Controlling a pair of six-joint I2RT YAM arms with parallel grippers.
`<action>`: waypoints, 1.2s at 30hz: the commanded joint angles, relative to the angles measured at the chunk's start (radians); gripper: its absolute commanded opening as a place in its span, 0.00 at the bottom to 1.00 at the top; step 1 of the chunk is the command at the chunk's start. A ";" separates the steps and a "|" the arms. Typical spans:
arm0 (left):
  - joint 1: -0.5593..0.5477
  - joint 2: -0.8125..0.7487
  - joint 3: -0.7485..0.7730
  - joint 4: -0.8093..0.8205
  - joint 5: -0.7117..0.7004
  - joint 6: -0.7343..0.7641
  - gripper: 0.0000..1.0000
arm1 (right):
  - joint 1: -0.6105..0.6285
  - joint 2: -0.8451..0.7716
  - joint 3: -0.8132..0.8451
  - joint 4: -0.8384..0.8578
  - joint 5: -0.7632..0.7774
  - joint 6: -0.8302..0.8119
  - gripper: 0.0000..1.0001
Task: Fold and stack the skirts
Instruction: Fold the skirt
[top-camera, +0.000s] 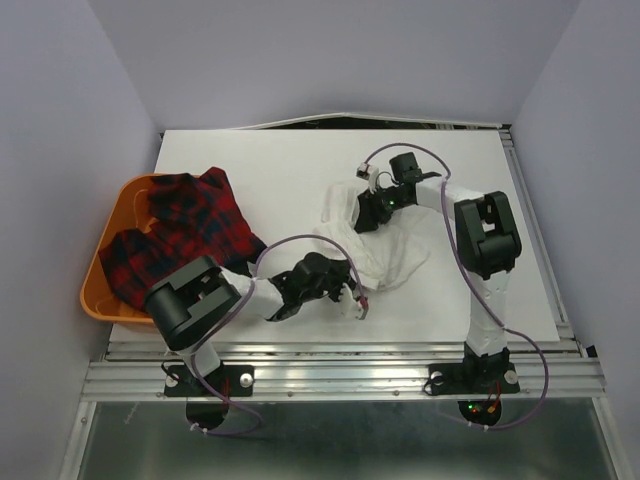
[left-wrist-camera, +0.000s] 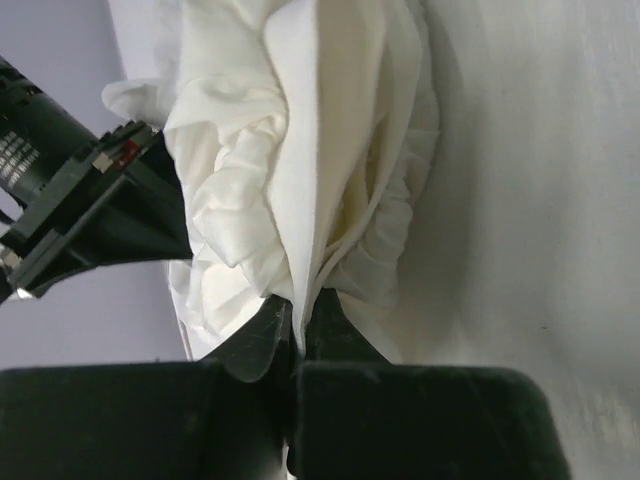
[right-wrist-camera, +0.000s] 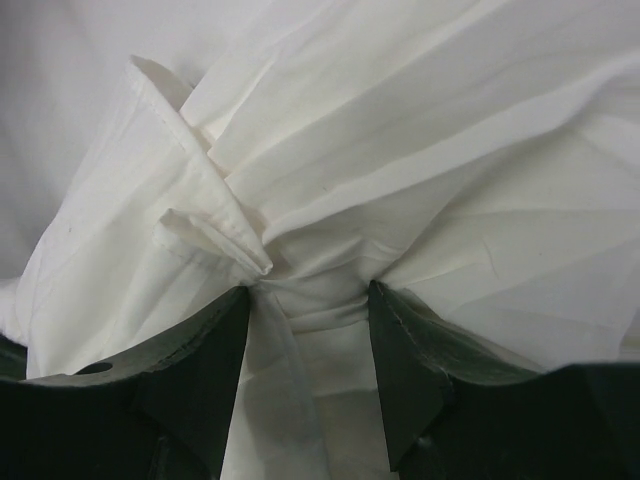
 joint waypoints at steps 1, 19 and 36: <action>-0.009 -0.120 0.093 -0.203 0.076 -0.038 0.00 | 0.053 -0.046 -0.117 -0.055 0.006 0.073 0.57; -0.026 -0.170 0.398 -0.963 0.274 -0.406 0.00 | -0.038 0.068 0.372 -0.193 0.185 0.022 0.67; 0.023 0.069 0.869 -1.446 0.452 -0.534 0.00 | 0.003 0.031 0.018 -0.113 -0.016 0.004 0.38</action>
